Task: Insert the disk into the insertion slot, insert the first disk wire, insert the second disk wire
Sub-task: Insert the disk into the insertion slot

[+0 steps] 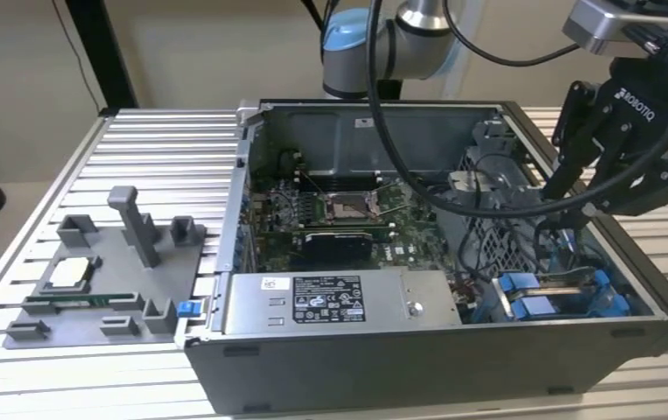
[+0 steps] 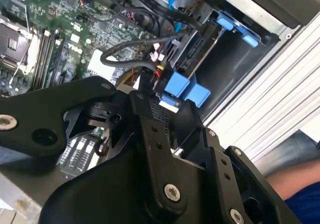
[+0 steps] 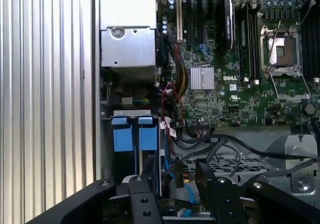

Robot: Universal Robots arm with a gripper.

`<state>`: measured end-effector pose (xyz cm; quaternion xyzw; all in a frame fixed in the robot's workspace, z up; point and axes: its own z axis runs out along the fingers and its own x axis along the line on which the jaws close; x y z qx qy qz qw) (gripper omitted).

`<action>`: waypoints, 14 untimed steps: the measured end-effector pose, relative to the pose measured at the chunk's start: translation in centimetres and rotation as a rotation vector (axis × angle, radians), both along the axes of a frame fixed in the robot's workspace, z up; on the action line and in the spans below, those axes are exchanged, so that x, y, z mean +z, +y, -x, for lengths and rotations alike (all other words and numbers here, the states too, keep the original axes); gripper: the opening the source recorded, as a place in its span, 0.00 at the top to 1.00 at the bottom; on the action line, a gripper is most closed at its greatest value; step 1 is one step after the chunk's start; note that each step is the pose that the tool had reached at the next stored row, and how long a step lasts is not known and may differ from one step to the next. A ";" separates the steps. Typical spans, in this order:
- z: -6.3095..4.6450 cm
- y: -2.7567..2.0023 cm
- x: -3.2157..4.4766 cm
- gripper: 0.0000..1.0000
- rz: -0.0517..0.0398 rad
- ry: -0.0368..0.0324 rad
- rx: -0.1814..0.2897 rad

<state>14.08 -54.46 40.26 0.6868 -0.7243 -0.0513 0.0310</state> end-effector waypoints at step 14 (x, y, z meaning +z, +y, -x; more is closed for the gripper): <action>-0.4 -0.93 -0.98 0.00 -0.0076 0.0017 0.000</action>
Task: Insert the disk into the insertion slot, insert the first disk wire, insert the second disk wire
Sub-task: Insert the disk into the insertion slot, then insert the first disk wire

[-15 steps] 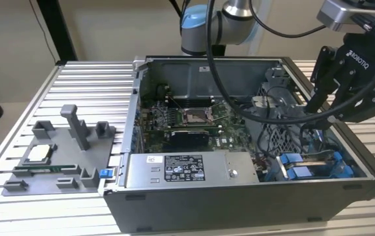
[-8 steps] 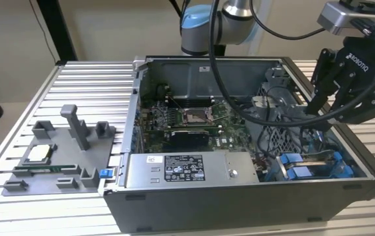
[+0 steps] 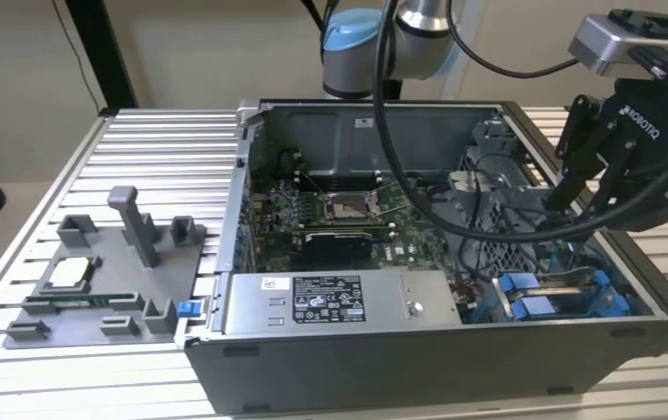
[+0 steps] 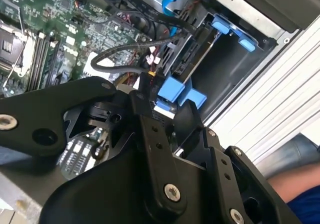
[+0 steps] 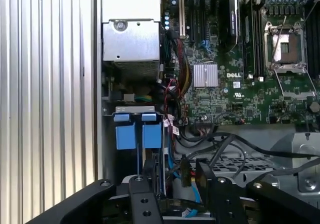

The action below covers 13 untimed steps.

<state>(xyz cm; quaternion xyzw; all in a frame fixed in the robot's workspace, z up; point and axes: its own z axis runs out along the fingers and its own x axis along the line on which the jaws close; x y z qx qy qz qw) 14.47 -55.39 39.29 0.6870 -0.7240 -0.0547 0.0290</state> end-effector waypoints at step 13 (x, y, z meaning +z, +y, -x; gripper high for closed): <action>0.0 0.01 -0.57 0.00 -0.0291 0.0001 0.019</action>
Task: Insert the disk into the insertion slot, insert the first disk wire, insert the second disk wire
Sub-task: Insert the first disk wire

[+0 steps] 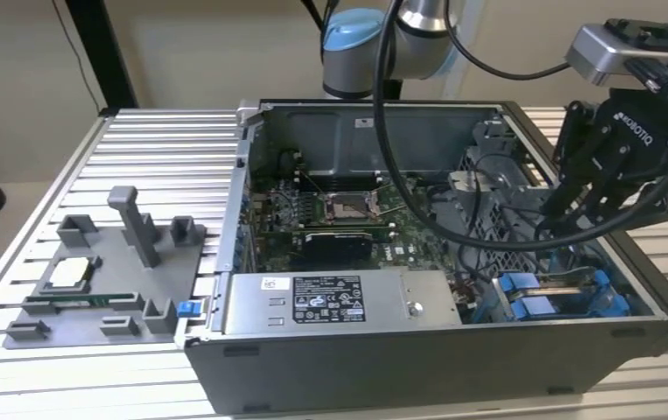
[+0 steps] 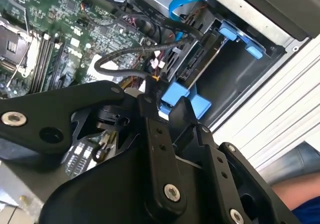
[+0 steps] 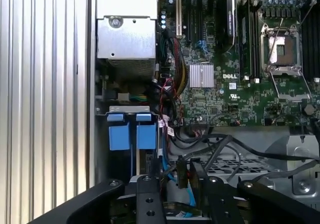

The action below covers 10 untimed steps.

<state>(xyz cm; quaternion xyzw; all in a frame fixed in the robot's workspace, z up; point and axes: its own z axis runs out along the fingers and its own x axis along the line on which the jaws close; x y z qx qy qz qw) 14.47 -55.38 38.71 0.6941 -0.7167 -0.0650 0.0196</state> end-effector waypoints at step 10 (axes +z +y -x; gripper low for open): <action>0.0 0.01 -0.15 1.00 -0.0149 0.0000 0.019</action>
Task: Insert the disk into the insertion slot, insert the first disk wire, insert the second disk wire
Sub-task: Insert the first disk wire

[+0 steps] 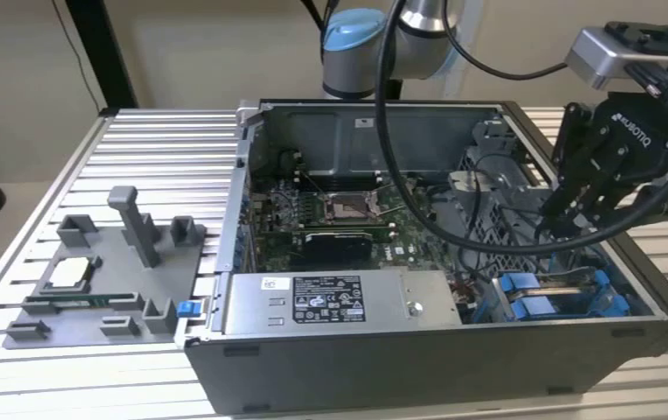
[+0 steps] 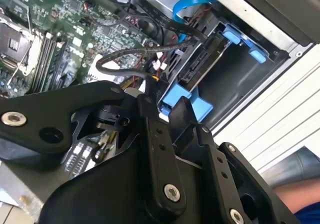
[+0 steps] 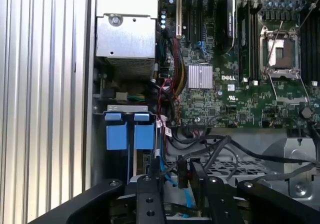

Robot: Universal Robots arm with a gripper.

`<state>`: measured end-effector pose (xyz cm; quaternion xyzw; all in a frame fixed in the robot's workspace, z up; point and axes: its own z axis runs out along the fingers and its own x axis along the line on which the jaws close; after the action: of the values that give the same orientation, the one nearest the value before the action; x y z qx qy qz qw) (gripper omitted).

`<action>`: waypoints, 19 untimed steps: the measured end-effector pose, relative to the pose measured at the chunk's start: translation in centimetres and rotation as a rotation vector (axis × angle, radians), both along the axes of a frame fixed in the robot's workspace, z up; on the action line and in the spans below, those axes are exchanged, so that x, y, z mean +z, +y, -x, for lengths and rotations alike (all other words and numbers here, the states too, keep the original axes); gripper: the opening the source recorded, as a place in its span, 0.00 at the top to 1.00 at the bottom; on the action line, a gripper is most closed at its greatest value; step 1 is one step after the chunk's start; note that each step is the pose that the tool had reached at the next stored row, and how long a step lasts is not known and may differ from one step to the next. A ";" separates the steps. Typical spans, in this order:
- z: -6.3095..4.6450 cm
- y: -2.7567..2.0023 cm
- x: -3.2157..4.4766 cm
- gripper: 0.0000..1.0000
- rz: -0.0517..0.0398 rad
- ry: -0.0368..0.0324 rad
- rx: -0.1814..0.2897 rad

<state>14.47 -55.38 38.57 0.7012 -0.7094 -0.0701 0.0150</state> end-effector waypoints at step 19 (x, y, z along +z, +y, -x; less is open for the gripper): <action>0.0 0.01 -0.02 1.00 -0.0141 0.0000 0.004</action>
<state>14.47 -55.37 38.54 0.7028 -0.7074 -0.0751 0.0102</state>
